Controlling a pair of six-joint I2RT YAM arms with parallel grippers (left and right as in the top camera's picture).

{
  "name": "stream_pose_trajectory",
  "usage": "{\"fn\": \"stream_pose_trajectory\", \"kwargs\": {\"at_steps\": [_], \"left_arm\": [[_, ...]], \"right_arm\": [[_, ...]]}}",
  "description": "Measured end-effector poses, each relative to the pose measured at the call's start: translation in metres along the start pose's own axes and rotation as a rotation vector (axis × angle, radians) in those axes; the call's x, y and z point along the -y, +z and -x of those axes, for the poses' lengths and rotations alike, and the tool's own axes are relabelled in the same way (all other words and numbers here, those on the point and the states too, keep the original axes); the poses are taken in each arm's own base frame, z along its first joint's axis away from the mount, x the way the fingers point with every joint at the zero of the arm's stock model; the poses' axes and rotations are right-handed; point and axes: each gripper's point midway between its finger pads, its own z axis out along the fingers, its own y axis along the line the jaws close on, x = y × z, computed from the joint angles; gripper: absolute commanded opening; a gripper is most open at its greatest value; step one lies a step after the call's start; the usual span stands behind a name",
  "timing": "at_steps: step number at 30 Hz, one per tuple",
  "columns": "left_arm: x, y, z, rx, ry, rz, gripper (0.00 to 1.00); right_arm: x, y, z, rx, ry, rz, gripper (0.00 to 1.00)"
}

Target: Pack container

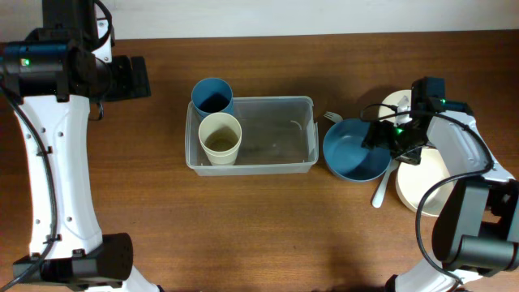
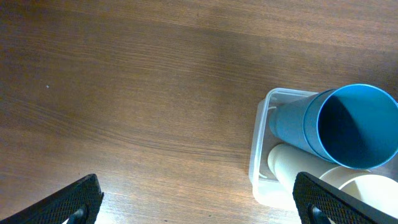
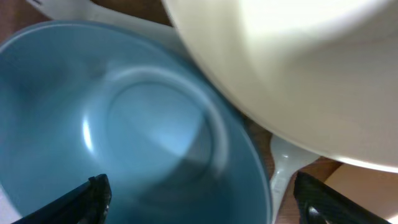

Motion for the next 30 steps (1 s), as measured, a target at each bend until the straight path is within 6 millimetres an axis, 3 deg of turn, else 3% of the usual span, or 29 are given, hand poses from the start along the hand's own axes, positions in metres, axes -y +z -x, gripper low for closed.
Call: {"fn": "stream_pose_trajectory", "kwargs": {"at_steps": [12,20,30], "left_arm": [[0.000,0.000,0.000,0.000,0.000,0.000,1.00],[0.000,0.000,0.000,0.000,0.000,0.000,1.00],[0.000,0.000,0.000,0.000,0.000,0.000,1.00]], "right_arm": [[0.014,0.004,0.007,0.036,-0.004,-0.078,0.69],[0.022,0.022,-0.013,-0.005,0.004,-0.093,0.43],[0.021,0.022,-0.010,0.008,0.000,-0.087,0.08]]}}
